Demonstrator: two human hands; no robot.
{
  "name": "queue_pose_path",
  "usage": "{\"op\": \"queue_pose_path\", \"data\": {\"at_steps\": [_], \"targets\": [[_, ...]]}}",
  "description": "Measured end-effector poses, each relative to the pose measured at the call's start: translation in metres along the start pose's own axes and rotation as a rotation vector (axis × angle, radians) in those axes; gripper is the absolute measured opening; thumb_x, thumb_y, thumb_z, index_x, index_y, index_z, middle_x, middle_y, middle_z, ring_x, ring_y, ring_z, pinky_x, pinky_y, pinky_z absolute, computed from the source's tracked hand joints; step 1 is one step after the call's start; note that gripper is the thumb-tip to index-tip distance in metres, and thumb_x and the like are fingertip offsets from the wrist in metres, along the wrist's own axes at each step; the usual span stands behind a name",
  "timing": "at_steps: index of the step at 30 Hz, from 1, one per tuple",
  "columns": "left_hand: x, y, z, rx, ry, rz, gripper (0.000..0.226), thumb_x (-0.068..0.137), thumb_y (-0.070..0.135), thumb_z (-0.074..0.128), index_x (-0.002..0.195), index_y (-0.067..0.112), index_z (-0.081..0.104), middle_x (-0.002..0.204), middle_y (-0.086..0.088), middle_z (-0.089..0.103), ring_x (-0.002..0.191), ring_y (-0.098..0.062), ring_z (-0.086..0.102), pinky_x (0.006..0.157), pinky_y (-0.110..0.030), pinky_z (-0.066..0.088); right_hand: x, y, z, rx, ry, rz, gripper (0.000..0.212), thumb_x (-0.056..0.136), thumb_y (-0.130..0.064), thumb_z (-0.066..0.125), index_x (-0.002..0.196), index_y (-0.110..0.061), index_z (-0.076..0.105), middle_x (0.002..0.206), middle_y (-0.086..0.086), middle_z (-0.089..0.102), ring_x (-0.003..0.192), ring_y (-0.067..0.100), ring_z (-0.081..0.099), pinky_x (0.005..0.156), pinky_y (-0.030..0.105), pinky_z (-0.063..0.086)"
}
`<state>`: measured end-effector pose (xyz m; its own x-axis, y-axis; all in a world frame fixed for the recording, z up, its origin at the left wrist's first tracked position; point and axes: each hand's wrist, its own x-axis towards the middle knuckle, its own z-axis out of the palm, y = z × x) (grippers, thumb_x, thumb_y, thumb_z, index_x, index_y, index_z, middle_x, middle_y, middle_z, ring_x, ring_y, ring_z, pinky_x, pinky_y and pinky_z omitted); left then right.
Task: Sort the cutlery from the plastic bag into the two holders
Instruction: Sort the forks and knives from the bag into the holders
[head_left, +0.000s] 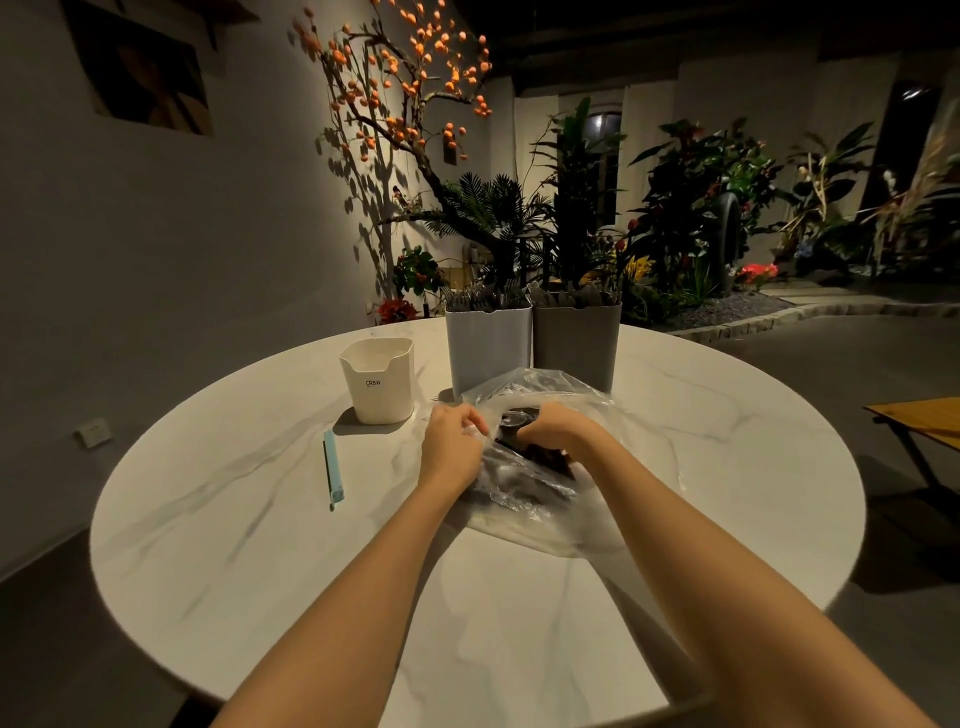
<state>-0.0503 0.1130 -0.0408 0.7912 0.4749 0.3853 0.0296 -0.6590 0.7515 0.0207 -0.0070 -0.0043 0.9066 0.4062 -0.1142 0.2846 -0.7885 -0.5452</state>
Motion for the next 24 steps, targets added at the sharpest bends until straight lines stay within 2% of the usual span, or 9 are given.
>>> {"op": "queue_pose_path", "data": {"at_steps": [4,7,9,11,13,15,16,20,24], "targets": [[-0.001,0.001,0.004,0.069,-0.007,0.027,0.026,0.091,0.008,0.049,0.081,0.020,0.070,0.103,0.000,0.043,0.105,-0.017,0.046,0.089,-0.028,0.041,-0.001,0.004,-0.003,-0.027,0.000,0.012,0.025,0.091,-0.009,0.049,0.111,0.002,0.059,0.091,0.013,0.055,0.079,0.022,0.050,0.061,0.027,0.042],[-0.001,0.001,0.006,0.143,0.089,0.117,0.020,0.090,0.020,0.053,0.089,0.020,0.073,0.101,0.003,0.046,0.104,-0.016,0.044,0.096,-0.034,0.040,-0.002,0.004,-0.006,-0.018,0.009,0.007,0.027,0.093,-0.007,0.043,0.114,0.004,0.057,0.100,0.017,0.054,0.087,0.024,0.049,0.072,0.030,0.041],[-0.002,0.005,0.006,0.158,0.156,0.216,0.017,0.091,0.020,0.055,0.090,0.020,0.072,0.101,0.003,0.050,0.102,-0.016,0.045,0.094,-0.032,0.039,-0.002,0.006,-0.010,0.021,-0.018,0.005,0.022,0.094,-0.006,0.042,0.107,0.002,0.057,0.100,0.018,0.055,0.090,0.026,0.054,0.079,0.032,0.048],[-0.004,0.008,0.006,0.093,0.139,0.303,0.015,0.090,0.017,0.057,0.088,0.020,0.072,0.096,0.004,0.055,0.095,-0.015,0.050,0.092,-0.035,0.041,0.000,0.011,-0.013,0.104,-0.061,0.028,0.022,0.094,-0.008,0.042,0.107,0.003,0.057,0.105,0.023,0.061,0.098,0.032,0.062,0.090,0.039,0.053],[-0.007,0.009,0.005,0.023,0.046,0.376,0.014,0.088,0.018,0.057,0.086,0.021,0.071,0.089,0.007,0.062,0.086,-0.012,0.055,0.092,-0.043,0.045,-0.003,0.018,-0.016,0.234,-0.111,0.047,0.017,0.096,-0.011,0.044,0.101,0.000,0.056,0.101,0.021,0.062,0.091,0.030,0.065,0.083,0.038,0.057],[-0.010,0.009,0.007,0.087,-0.057,0.430,0.014,0.089,0.022,0.057,0.088,0.023,0.070,0.087,0.010,0.066,0.084,-0.009,0.057,0.097,-0.045,0.042,-0.010,0.024,-0.018,0.376,-0.145,0.073,0.016,0.099,-0.014,0.044,0.089,-0.005,0.054,0.086,0.015,0.060,0.072,0.020,0.060,0.062,0.027,0.055],[-0.010,0.009,0.008,0.134,-0.097,0.435,0.014,0.090,0.024,0.056,0.091,0.024,0.070,0.090,0.010,0.067,0.085,-0.008,0.058,0.101,-0.044,0.039,-0.012,0.027,-0.019,0.397,-0.139,0.071,0.018,0.099,-0.016,0.044,0.086,-0.008,0.053,0.082,0.012,0.058,0.069,0.018,0.057,0.058,0.025,0.051],[-0.008,0.009,0.009,0.219,-0.167,0.364,0.015,0.090,0.024,0.057,0.097,0.024,0.070,0.102,0.006,0.067,0.094,-0.013,0.059,0.101,-0.044,0.041,-0.013,0.035,-0.015,0.376,-0.065,0.031,0.018,0.097,-0.017,0.044,0.086,-0.008,0.055,0.083,0.011,0.059,0.074,0.019,0.057,0.072,0.029,0.051],[-0.005,0.002,0.009,0.220,-0.189,0.367,0.010,0.088,0.024,0.062,0.093,0.026,0.070,0.087,0.015,0.064,0.088,-0.009,0.061,0.097,-0.046,0.045,-0.018,0.036,-0.014,0.560,-0.193,0.089,0.022,0.096,-0.010,0.039,0.093,0.000,0.058,0.070,0.009,0.066,0.056,0.014,0.063,0.053,0.023,0.052]]}}
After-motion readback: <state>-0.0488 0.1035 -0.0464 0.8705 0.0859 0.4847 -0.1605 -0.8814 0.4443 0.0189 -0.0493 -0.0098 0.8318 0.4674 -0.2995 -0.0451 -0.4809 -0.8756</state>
